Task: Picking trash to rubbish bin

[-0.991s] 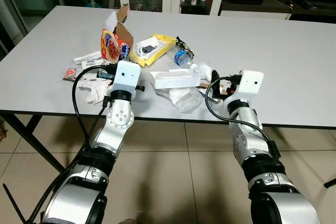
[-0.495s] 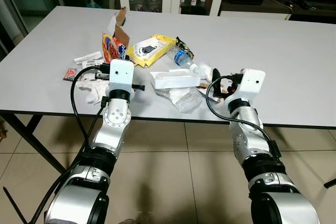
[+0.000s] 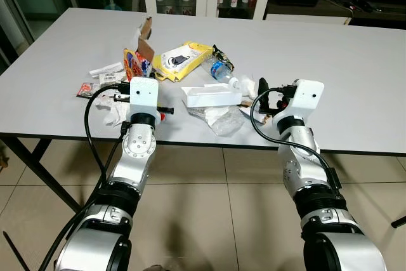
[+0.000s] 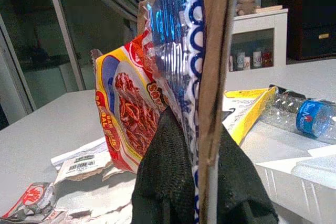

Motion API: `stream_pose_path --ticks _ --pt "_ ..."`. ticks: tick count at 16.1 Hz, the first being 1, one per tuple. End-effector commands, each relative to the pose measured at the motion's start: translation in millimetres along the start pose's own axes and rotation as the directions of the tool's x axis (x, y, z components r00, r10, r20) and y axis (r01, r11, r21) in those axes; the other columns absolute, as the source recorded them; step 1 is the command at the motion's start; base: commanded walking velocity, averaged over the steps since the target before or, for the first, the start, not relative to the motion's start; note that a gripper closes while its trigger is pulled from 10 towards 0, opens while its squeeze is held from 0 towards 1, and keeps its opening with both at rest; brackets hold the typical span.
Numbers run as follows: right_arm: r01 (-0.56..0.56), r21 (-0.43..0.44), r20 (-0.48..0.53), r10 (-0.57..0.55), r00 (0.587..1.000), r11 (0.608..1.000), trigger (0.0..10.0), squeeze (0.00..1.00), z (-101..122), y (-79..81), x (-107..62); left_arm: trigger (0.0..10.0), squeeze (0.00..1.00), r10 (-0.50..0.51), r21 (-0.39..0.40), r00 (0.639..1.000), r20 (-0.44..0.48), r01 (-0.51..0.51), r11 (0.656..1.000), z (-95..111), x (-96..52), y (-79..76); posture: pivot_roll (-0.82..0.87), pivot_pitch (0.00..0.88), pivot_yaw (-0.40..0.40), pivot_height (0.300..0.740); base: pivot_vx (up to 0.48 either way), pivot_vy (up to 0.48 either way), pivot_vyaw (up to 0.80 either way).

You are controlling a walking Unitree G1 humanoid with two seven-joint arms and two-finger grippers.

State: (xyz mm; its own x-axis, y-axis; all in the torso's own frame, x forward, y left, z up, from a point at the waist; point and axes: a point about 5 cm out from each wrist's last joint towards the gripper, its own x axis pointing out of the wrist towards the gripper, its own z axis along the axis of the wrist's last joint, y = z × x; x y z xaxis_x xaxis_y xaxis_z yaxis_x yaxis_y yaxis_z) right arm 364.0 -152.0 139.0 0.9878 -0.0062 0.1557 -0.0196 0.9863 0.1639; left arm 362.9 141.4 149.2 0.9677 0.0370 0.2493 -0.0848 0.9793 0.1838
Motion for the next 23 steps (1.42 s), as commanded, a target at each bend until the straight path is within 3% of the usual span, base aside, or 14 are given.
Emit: stream_pose_path --ticks 1,23 --pt "0.005 -0.006 0.032 -0.005 0.999 1.000 10.0 0.00 10 -2.1 3.8 10.0 0.00 -0.013 -0.004 1.000 0.026 0.013 1.000 4 0.3 -1.5 0.02 0.000 -0.037 0.740 0.000 0.000 0.00" --pt "0.024 -0.011 0.023 -0.024 0.999 1.000 10.0 0.00 10 -8.7 3.0 10.0 0.00 0.037 0.010 0.999 0.002 -0.037 0.999 1 4.0 13.7 0.01 0.000 -0.036 0.740 0.000 0.000 0.00"
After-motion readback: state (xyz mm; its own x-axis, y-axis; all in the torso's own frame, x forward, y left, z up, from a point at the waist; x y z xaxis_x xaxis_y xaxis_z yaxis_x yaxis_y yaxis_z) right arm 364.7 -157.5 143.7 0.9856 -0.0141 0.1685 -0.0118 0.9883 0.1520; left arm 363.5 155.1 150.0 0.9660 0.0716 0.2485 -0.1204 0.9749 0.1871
